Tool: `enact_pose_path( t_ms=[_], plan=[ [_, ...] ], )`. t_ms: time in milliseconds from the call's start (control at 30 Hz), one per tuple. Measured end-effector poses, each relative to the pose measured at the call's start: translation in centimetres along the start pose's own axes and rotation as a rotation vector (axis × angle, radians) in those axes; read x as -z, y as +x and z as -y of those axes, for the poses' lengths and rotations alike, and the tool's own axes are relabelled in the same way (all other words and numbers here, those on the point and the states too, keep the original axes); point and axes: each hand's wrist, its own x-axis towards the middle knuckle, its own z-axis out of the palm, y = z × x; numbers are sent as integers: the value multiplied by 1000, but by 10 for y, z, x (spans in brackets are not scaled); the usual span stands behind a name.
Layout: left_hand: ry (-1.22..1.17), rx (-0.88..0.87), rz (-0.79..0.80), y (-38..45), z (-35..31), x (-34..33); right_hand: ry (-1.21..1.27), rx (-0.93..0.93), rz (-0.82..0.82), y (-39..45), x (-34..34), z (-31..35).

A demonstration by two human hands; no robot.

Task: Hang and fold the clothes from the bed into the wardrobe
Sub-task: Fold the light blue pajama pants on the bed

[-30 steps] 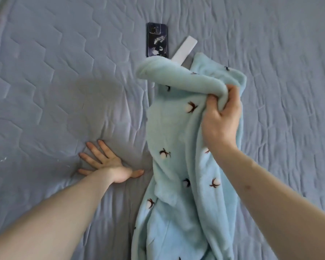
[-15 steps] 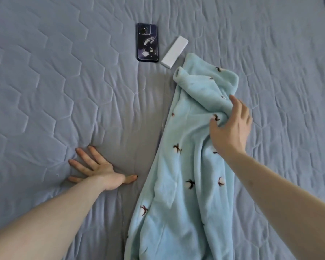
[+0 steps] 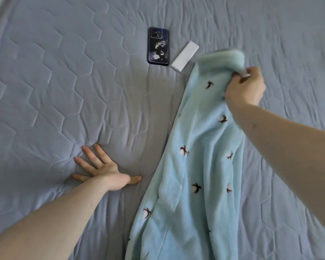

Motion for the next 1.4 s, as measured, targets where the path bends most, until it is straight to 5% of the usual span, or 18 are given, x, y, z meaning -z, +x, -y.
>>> enact_pose_path(
  t_ms=[167,333,467,633,733,833,933,1067,1200,1300,1400],
  plan=[
    [8,-40,0,-3,3,5,-167,-80,297,-31,10,-17],
    [20,-57,-50,-7,6,5,-335,184,463,-160,50,-90],
    [-2,-98,-155,-7,12,-7,-345,105,560,-273,98,-160],
    [-141,-306,-464,-12,38,-49,-166,-48,494,-340,136,-196],
    [-504,-545,-573,-41,60,-83,-102,-274,350,-353,155,-197],
    [-703,-796,-540,-102,96,-118,-92,-478,312,-373,176,-195],
    [-413,-857,-501,-146,127,-149,-61,-567,350,-400,196,-195],
    [-242,-795,-401,-152,150,-160,-46,-583,446,-428,217,-200],
    [-568,-570,-312,-146,161,-144,-77,-663,510,-452,237,-208],
    [-691,-380,-84,-154,183,-138,-105,-702,649,-475,251,-206],
    [-471,-372,152,-174,229,-150,-57,-767,786,-509,268,-200]
  ],
)
